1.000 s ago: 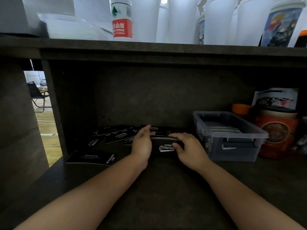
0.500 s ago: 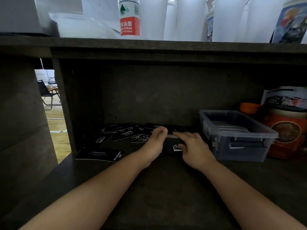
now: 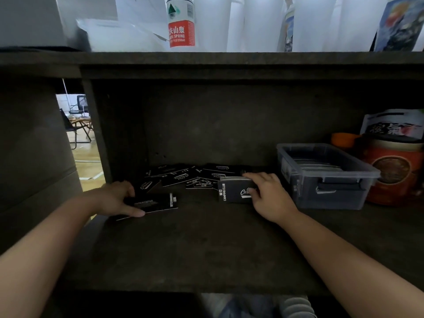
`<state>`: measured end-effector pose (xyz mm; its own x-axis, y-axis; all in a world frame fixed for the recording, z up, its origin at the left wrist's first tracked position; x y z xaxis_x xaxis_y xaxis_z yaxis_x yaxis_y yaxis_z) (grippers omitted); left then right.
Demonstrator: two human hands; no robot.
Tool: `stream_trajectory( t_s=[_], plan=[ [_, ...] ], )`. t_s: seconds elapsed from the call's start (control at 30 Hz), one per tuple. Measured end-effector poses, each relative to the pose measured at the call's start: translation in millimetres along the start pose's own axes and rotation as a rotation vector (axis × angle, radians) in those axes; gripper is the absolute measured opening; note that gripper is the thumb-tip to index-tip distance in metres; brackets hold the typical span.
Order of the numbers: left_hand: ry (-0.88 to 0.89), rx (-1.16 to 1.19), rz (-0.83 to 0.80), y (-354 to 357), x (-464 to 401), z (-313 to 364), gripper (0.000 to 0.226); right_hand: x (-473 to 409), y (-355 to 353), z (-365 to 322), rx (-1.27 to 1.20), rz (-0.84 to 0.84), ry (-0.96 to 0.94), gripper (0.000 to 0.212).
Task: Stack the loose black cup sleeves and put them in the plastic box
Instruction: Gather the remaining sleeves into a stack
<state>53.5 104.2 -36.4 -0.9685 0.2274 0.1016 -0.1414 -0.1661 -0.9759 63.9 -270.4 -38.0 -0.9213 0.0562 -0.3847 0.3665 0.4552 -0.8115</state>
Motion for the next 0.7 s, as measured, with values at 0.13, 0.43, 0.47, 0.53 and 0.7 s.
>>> stream_trajectory(
  t_s=[0.13,0.43,0.47,0.53,0.7],
  plan=[
    [0.092,0.289,0.321,-11,-5,22,0.035,0,-3,0,-0.067,-0.005,0.001,0.046],
    [0.308,0.389,0.469,-9,-27,153,0.068,1,-7,1,-0.186,0.000,-0.039,0.041],
    [0.269,0.375,0.503,-4,-32,160,0.080,1,-9,2,-0.214,-0.005,-0.031,0.039],
    [0.213,0.411,0.552,9,-40,176,0.095,2,-10,2,-0.229,-0.019,-0.021,0.036],
    [0.095,1.212,0.622,36,-52,209,0.077,2,-7,-1,-0.103,-0.050,-0.046,0.054]
  ],
)
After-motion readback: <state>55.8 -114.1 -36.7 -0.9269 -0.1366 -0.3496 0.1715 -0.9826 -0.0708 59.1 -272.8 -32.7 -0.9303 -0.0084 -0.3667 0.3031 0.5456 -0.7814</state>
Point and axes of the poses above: each hand's wrist, its own x-axis away from the middle knuckle, its own y-axis out of the palm, z = x × y, the point moved 6 cm from there along -x, towards the middle knuckle, and after that the axes turned 15 degrees about y, right-handed, at the moved point
